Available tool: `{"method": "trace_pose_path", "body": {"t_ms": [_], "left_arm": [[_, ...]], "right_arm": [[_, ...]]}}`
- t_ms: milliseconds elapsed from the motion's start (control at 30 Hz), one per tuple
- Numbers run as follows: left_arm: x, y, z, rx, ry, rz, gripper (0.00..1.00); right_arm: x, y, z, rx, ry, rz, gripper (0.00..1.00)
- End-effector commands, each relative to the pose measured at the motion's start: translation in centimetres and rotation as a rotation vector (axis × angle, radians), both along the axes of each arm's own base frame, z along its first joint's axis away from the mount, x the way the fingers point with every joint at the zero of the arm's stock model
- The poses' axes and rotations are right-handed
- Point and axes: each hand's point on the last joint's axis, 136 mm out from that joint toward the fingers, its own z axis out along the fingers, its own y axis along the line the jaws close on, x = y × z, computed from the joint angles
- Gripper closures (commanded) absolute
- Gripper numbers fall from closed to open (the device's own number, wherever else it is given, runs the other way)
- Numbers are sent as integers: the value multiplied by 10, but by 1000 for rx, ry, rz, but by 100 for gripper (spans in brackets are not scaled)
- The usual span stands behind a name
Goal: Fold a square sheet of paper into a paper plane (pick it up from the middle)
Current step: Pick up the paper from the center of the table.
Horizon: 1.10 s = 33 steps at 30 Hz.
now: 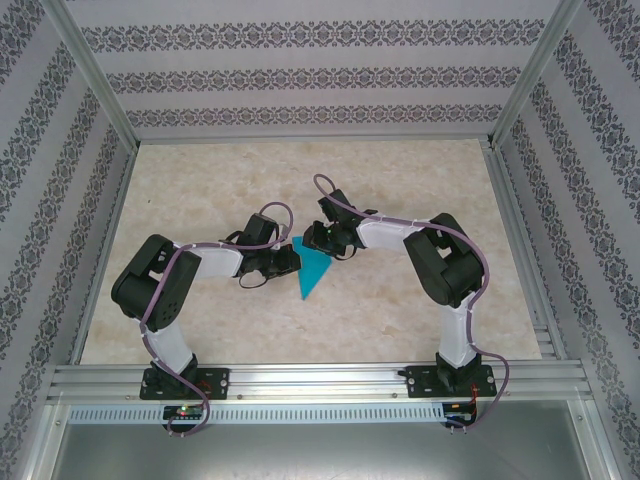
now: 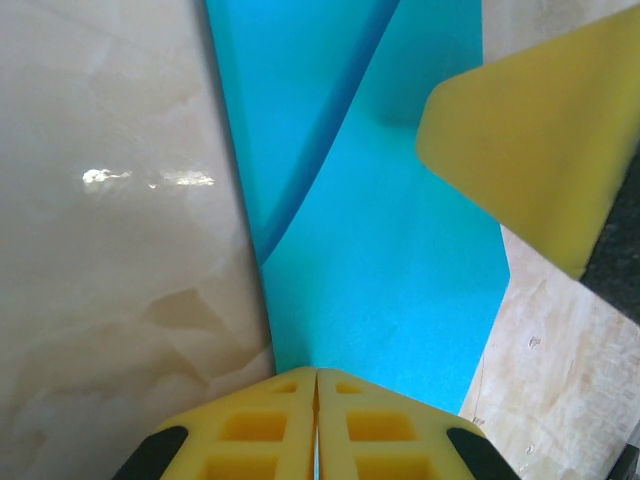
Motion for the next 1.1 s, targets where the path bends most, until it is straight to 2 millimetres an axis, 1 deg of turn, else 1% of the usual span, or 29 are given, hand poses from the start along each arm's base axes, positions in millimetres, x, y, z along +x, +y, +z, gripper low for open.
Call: {"method": "trace_pose_path", "body": {"t_ms": [0, 233, 400, 733, 900, 1067], "left_arm": [[-8, 7, -7, 54, 21, -5, 90], [-9, 7, -8, 55, 23, -4, 90], [-9, 8, -9, 58, 25, -1, 90], [-9, 7, -7, 55, 24, -2, 90], [-8, 7, -6, 55, 22, -4, 90], [-7, 7, -5, 55, 17, -2, 89]], "right_arm": [[6, -19, -5, -56, -8, -56, 63], [8, -27, -8, -79, -7, -86, 61], [11, -34, -6, -78, -20, -118, 60], [10, -18, -2, -25, -19, -62, 61], [1, 0, 3, 32, -7, 14, 63], [-9, 5, 7, 65, -8, 49, 65]]}}
